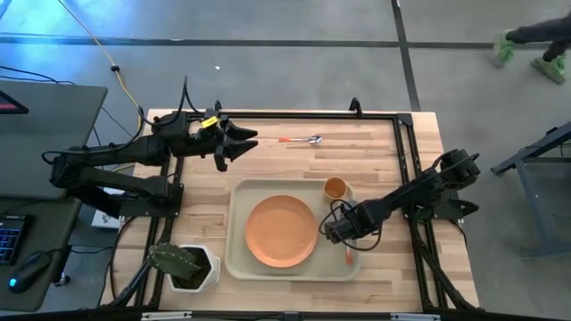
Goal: Pick and place plate/cup/fork/spoon on tray
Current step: Adjust the orange fork on the gray tray
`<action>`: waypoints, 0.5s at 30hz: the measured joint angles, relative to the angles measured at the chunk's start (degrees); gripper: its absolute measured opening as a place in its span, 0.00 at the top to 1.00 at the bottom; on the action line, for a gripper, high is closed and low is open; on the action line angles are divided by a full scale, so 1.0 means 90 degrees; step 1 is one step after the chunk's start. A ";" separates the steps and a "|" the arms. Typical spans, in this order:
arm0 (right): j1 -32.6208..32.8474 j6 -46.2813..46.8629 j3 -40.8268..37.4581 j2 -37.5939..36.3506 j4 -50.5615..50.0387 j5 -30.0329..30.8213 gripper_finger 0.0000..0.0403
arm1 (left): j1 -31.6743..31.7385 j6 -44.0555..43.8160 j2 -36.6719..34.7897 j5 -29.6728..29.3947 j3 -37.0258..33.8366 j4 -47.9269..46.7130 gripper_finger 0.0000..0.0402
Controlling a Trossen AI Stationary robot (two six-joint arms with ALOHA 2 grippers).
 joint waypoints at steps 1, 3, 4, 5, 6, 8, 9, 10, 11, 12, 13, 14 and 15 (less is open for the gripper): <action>-0.0001 0.0000 -0.0002 -0.0008 -0.0006 -0.0013 0.97 | 0.0001 -0.0001 0.0001 0.0000 0.0000 0.0000 0.50; -0.0001 0.0002 -0.0002 -0.0023 -0.0003 -0.0025 0.96 | 0.0000 -0.0001 0.0000 0.0000 0.0001 0.0000 0.50; 0.0001 -0.0001 -0.0007 -0.0054 -0.0001 -0.0030 0.97 | 0.0000 -0.0001 -0.0001 0.0000 -0.0002 0.0000 0.50; 0.0001 -0.0001 -0.0007 -0.0081 0.0021 -0.0048 0.97 | -0.0001 -0.0001 -0.0001 0.0000 0.0001 0.0000 0.50; 0.0001 0.0003 -0.0007 -0.0122 0.0036 -0.0046 0.98 | -0.0001 -0.0001 0.0002 -0.0002 -0.0001 0.0002 0.50; 0.0001 0.0025 -0.0007 -0.0233 0.0016 -0.0041 0.99 | 0.0001 -0.0001 0.0001 -0.0002 -0.0001 -0.0001 0.50; 0.0001 0.0028 -0.0007 -0.0290 0.0019 -0.0037 0.99 | 0.0001 -0.0001 0.0000 -0.0002 0.0001 0.0002 0.50; 0.0001 0.0035 -0.0007 -0.0349 0.0003 -0.0037 0.99 | -0.0001 -0.0001 0.0000 -0.0001 0.0001 0.0000 0.50; 0.0004 0.0068 -0.0007 -0.0413 -0.0016 -0.0032 0.99 | -0.0001 -0.0001 0.0001 0.0000 0.0001 0.0000 0.50; 0.0011 0.0124 -0.0007 -0.0480 -0.0027 -0.0022 0.99 | 0.0002 0.0005 0.0001 -0.0002 0.0001 -0.0001 0.50; 0.0014 0.0147 -0.0007 -0.0548 -0.0019 -0.0015 0.99 | 0.0001 0.0028 -0.0001 -0.0001 0.0000 -0.0002 0.50; 0.0019 0.0164 -0.0007 -0.0612 -0.0012 -0.0015 0.99 | 0.0002 0.0050 0.0000 -0.0001 -0.0001 -0.0001 0.50; 0.0038 0.0188 -0.0007 -0.0663 -0.0003 -0.0021 0.99 | -0.0001 0.0055 -0.0001 -0.0002 -0.0002 -0.0002 0.50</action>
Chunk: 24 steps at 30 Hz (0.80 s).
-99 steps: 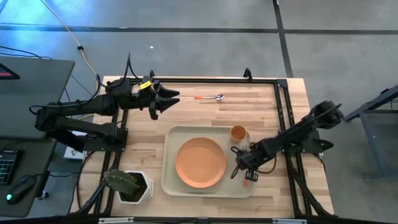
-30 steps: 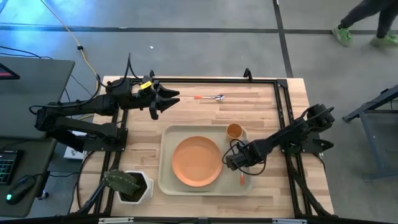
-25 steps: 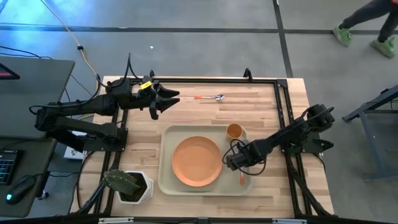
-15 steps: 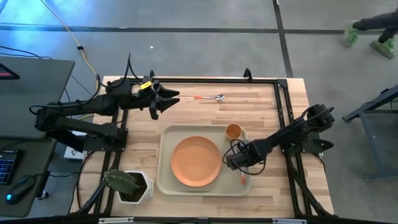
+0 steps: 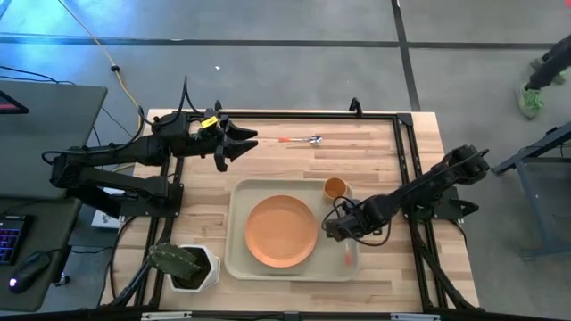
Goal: Pick and place plate/cup/fork/spoon on tray
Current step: Adjust the orange fork on the gray tray
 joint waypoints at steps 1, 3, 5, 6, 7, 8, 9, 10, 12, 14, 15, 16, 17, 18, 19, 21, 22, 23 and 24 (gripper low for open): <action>0.0012 0.0077 0.0000 -0.0044 0.0043 -0.0017 0.99 | 0.0000 -0.0004 0.0001 0.0002 0.0002 0.0000 0.50; 0.0062 0.0230 0.0000 -0.0100 0.0242 -0.0031 0.99 | 0.0000 -0.0002 0.0001 0.0002 0.0002 0.0000 0.50; 0.0119 0.0386 0.0000 -0.0119 0.0584 -0.0018 0.99 | 0.0002 -0.0005 0.0000 0.0002 0.0001 0.0000 0.50; 0.0153 0.0492 0.0000 -0.0119 0.0774 0.0043 1.00 | 0.0002 -0.0005 0.0001 0.0000 0.0000 0.0000 0.50; 0.0185 0.0599 0.0000 -0.0119 0.0945 0.0137 1.00 | 0.0000 -0.0005 0.0000 0.0002 0.0000 0.0000 0.50; 0.0203 0.0701 0.0000 -0.0119 0.1093 0.0229 1.00 | 0.0002 -0.0005 0.0002 0.0002 0.0002 0.0000 0.50; 0.0218 0.0783 0.0006 -0.0114 0.1203 0.0310 1.00 | 0.0000 -0.0005 0.0002 0.0002 0.0002 0.0000 0.50; 0.0220 0.0827 0.0061 -0.0091 0.1168 0.0374 1.00 | 0.0002 -0.0005 0.0002 0.0002 0.0000 0.0000 0.50; 0.0218 0.0836 0.0289 0.0000 0.0855 0.0487 1.00 | 0.0000 -0.0005 0.0000 0.0002 0.0001 -0.0002 0.50; 0.0190 0.0768 0.0624 0.0151 0.0539 0.0536 1.00 | 0.0001 -0.0005 0.0001 0.0002 0.0002 -0.0002 0.50; 0.0160 0.0700 0.0819 0.0246 0.0365 0.0568 1.00 | 0.0001 -0.0005 0.0001 0.0002 0.0001 -0.0002 0.50; 0.0135 0.0606 0.1028 0.0353 0.0194 0.0612 1.00 | 0.0002 -0.0005 0.0001 0.0001 0.0001 -0.0002 0.50; 0.0107 0.0532 0.1225 0.0460 0.0022 0.0642 1.00 | 0.0000 -0.0005 0.0001 0.0000 0.0000 -0.0003 0.50; 0.0080 0.0453 0.1407 0.0561 -0.0190 0.0656 1.00 | 0.0000 -0.0005 0.0000 0.0002 0.0002 -0.0005 0.50; 0.0057 0.0425 0.1563 0.0663 -0.0397 0.0675 1.00 | 0.0000 -0.0005 0.0000 0.0002 0.0002 -0.0002 0.50; 0.0033 0.0423 0.1744 0.0866 -0.0641 0.0681 1.00 | 0.0000 -0.0005 0.0002 0.0002 0.0002 -0.0007 0.50; 0.0031 0.0430 0.1784 0.0950 -0.0682 0.0681 1.00 | 0.0002 -0.0005 0.0002 0.0002 0.0002 -0.0007 0.50; 0.0034 0.0447 0.1790 0.1021 -0.0642 0.0672 1.00 | 0.0001 -0.0005 0.0001 0.0005 0.0002 -0.0028 0.50; 0.0038 0.0481 0.1793 0.1097 -0.0568 0.0649 1.00 | 0.0002 -0.0005 0.0000 0.0005 0.0002 -0.0063 0.50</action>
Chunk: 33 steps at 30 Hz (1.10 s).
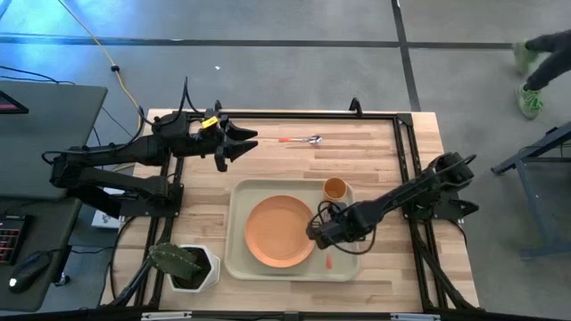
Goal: Pick and place plate/cup/fork/spoon on tray
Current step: Adjust the orange fork on the gray tray
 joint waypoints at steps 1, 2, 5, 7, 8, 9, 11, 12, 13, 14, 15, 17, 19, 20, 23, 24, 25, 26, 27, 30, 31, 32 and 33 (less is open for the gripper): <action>0.0000 0.0070 0.0001 0.0075 0.0065 -0.0015 1.00 | -0.0001 0.0000 0.0001 0.0000 -0.0001 -0.0037 0.50; 0.0003 0.0143 -0.0001 0.0154 0.0097 -0.0027 1.00 | 0.0000 0.0000 0.0002 0.0000 -0.0002 -0.0075 0.50; 0.0022 0.0266 -0.0005 0.0353 0.0305 -0.0020 1.00 | 0.0000 -0.0002 0.0002 0.0002 -0.0002 -0.0154 0.50; 0.0022 0.0261 -0.0005 0.0454 0.0386 0.0000 1.00 | 0.0000 -0.0002 0.0000 0.0002 0.0000 -0.0209 0.50; 0.0022 0.0259 -0.0005 0.0512 0.0370 0.0007 1.00 | -0.0002 -0.0002 0.0002 0.0002 0.0000 -0.0227 0.50; 0.0022 0.0227 -0.0004 0.0571 0.0361 0.0023 1.00 | -0.0002 -0.0002 0.0002 0.0002 0.0000 -0.0229 0.50; 0.0005 0.0172 -0.0004 0.0669 0.0346 -0.0018 1.00 | 0.0000 -0.0002 0.0002 0.0002 -0.0001 -0.0218 0.50; 0.0005 0.0161 -0.0005 0.0708 0.0350 -0.0034 1.00 | -0.0002 -0.0002 0.0002 0.0002 0.0000 -0.0219 0.50; 0.0005 0.0164 -0.0005 0.0743 0.0364 -0.0048 1.00 | 0.0000 -0.0002 0.0002 0.0002 -0.0002 -0.0220 0.50; 0.0005 0.0164 -0.0005 0.0771 0.0386 -0.0058 1.00 | -0.0002 -0.0002 0.0002 0.0002 -0.0002 -0.0219 0.50; 0.0005 0.0159 -0.0005 0.0787 0.0393 -0.0058 1.00 | 0.0000 -0.0002 0.0002 0.0002 0.0000 -0.0217 0.50; 0.0005 0.0148 -0.0005 0.0808 0.0358 -0.0071 1.00 | 0.0000 -0.0002 0.0002 0.0002 -0.0002 -0.0219 0.50; 0.0005 0.0160 -0.0009 0.0841 0.0297 -0.0072 1.00 | -0.0002 -0.0002 0.0002 0.0002 -0.0002 -0.0218 0.50; 0.0004 0.0156 -0.0010 0.0854 0.0275 -0.0072 1.00 | -0.0002 -0.0002 0.0002 0.0002 -0.0001 -0.0217 0.50; 0.0005 0.0152 -0.0010 0.0875 0.0264 -0.0072 1.00 | -0.0002 -0.0002 0.0002 0.0000 -0.0002 -0.0221 0.50; 0.0005 0.0156 -0.0010 0.0889 0.0272 -0.0074 1.00 | 0.0000 -0.0002 0.0002 0.0000 0.0000 -0.0217 0.50; 0.0005 0.0187 -0.0010 0.0903 0.0293 -0.0079 1.00 | -0.0001 -0.0002 0.0002 0.0000 0.0000 -0.0219 0.50; 0.0005 0.0214 -0.0010 0.0909 0.0300 -0.0077 1.00 | -0.0002 -0.0002 0.0002 0.0000 0.0000 -0.0224 0.50; 0.0005 0.0238 -0.0010 0.0908 0.0311 -0.0079 1.00 | -0.0001 -0.0002 0.0002 0.0000 0.0000 -0.0221 0.50; 0.0005 0.0281 -0.0010 0.0909 0.0356 -0.0094 0.99 | -0.0002 -0.0002 0.0002 0.0000 -0.0002 -0.0223 0.50; 0.0005 0.0314 -0.0010 0.0907 0.0354 -0.0097 0.99 | 0.0000 -0.0002 0.0002 0.0000 -0.0002 -0.0219 0.50; 0.0005 0.0317 -0.0010 0.0909 0.0352 -0.0099 0.98 | 0.0000 -0.0002 0.0002 0.0000 -0.0002 -0.0219 0.50; 0.0005 0.0313 -0.0010 0.0908 0.0354 -0.0098 0.97 | -0.0002 -0.0002 0.0001 0.0000 0.0000 -0.0222 0.50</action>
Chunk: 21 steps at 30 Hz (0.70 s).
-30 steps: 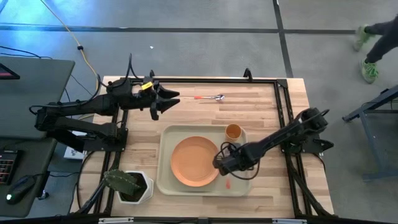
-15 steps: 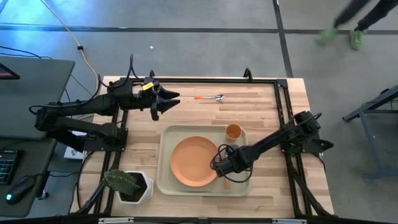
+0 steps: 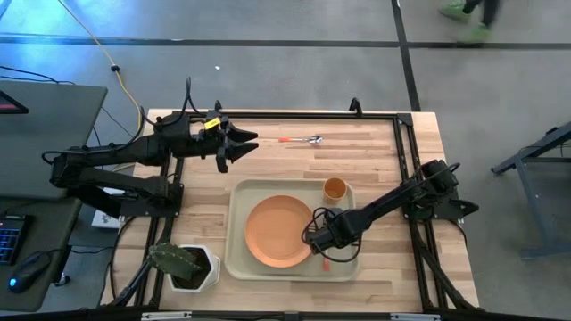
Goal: Pick and place plate/cup/fork/spoon on tray
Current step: Adjust the orange fork on the gray tray, then put the orange spoon to the right of the orange fork on the gray tray
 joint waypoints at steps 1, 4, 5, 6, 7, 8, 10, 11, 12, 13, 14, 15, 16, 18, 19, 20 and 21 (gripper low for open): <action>0.0000 -0.0001 0.0000 -0.0002 0.0001 0.0002 0.97 | 0.0002 0.0000 0.0000 0.0000 0.0000 0.0000 0.50; 0.0000 -0.0001 0.0000 0.0000 -0.0004 0.0026 0.95 | 0.0002 0.0000 0.0001 0.0002 0.0000 0.0000 0.50; 0.0000 0.0003 0.0000 0.0000 -0.0003 0.0024 0.94 | 0.0002 0.0000 0.0000 0.0002 -0.0001 0.0000 0.50; 0.0000 0.0002 0.0000 -0.0001 -0.0001 0.0021 0.93 | 0.0000 0.0000 0.0001 0.0002 -0.0001 0.0000 0.50; 0.0000 -0.0006 0.0000 -0.0002 0.0004 0.0020 0.93 | 0.0002 0.0000 0.0001 0.0002 0.0000 0.0000 0.50; 0.0000 -0.0029 0.0000 0.0000 0.0011 0.0018 0.92 | 0.0002 0.0000 0.0000 0.0002 -0.0001 0.0000 0.50; 0.0000 -0.0038 0.0000 0.0000 0.0005 0.0016 0.90 | 0.0000 0.0000 0.0001 0.0002 -0.0002 0.0002 0.50; 0.0000 -0.0047 0.0000 -0.0001 0.0002 0.0016 0.88 | 0.0002 0.0000 0.0001 0.0002 0.0000 0.0002 0.50; 0.0000 -0.0048 0.0000 0.0001 0.0001 0.0016 0.87 | 0.0001 0.0000 0.0001 0.0002 -0.0002 0.0001 0.50; 0.0000 -0.0052 0.0000 -0.0002 0.0002 0.0014 0.84 | 0.0002 0.0000 0.0001 0.0002 -0.0001 0.0000 0.50; 0.0000 -0.0054 0.0000 0.0001 0.0000 0.0007 0.82 | 0.0002 0.0000 0.0001 0.0002 -0.0002 0.0000 0.50; 0.0000 -0.0074 0.0003 0.0001 -0.0019 0.0003 0.80 | 0.0002 0.0000 0.0000 0.0002 -0.0001 0.0002 0.50; 0.0000 -0.0136 0.0026 0.0000 -0.0075 0.0002 0.78 | 0.0002 0.0000 0.0001 0.0000 -0.0002 0.0002 0.50; 0.0000 -0.0301 0.0143 0.0000 -0.0220 -0.0001 0.73 | 0.0002 0.0000 0.0001 0.0002 0.0000 0.0000 0.50; 0.0002 -0.0402 0.0220 -0.0003 -0.0292 -0.0001 0.71 | 0.0002 0.0000 0.0001 0.0000 0.0000 0.0002 0.50; 0.0009 -0.0562 0.0298 -0.0026 -0.0420 -0.0006 0.69 | 0.0002 0.0000 0.0001 0.0000 -0.0002 0.0000 0.50; 0.0015 -0.0763 0.0392 -0.0048 -0.0594 -0.0015 0.67 | 0.0002 0.0000 0.0001 0.0000 -0.0002 0.0000 0.50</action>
